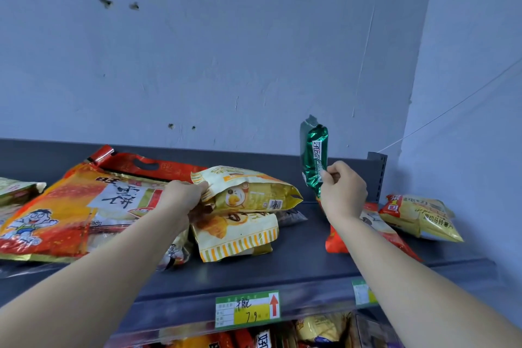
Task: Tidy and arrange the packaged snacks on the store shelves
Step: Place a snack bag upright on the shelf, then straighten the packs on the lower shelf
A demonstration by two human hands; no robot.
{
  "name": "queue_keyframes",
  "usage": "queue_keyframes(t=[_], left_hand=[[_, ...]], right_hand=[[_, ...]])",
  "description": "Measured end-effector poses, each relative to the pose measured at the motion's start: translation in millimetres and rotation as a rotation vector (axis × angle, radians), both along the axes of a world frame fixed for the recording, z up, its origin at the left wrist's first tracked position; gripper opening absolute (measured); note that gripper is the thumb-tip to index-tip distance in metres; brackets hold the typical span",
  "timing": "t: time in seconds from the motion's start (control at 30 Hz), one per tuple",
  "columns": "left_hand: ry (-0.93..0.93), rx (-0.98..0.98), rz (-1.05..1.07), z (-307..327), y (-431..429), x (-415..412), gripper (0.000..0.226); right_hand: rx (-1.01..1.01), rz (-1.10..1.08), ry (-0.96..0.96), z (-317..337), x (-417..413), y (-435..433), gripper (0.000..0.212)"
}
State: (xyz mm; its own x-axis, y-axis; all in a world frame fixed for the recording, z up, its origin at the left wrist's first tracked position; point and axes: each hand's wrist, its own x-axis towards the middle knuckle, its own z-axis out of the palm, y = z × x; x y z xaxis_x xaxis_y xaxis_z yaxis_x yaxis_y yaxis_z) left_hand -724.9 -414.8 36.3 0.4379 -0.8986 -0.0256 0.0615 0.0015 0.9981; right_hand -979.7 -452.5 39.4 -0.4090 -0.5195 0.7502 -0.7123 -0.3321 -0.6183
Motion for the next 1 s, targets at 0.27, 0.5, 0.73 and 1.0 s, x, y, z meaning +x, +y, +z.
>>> queue_keyframes(t=[0.27, 0.5, 0.73, 1.0], left_hand=[[-0.503, -0.154, 0.328, 2.1, 14.6, -14.7, 0.050], [-0.054, -0.295, -0.041, 30.1, 63.9, -56.7, 0.080], [0.155, -0.246, -0.037, 9.0, 96.9, -58.1, 0.038], [0.143, -0.315, -0.097, -27.2, 167.4, -30.0, 0.041]], right_hand=[[-0.272, 0.132, 0.287, 5.0, 11.3, 22.0, 0.013], [-0.498, 0.196, 0.719, -6.6, 14.3, 47.3, 0.011], [-0.376, 0.384, 0.638, -25.2, 6.7, 78.8, 0.011], [0.289, 0.875, -0.387, -32.0, 32.9, 116.5, 0.019]])
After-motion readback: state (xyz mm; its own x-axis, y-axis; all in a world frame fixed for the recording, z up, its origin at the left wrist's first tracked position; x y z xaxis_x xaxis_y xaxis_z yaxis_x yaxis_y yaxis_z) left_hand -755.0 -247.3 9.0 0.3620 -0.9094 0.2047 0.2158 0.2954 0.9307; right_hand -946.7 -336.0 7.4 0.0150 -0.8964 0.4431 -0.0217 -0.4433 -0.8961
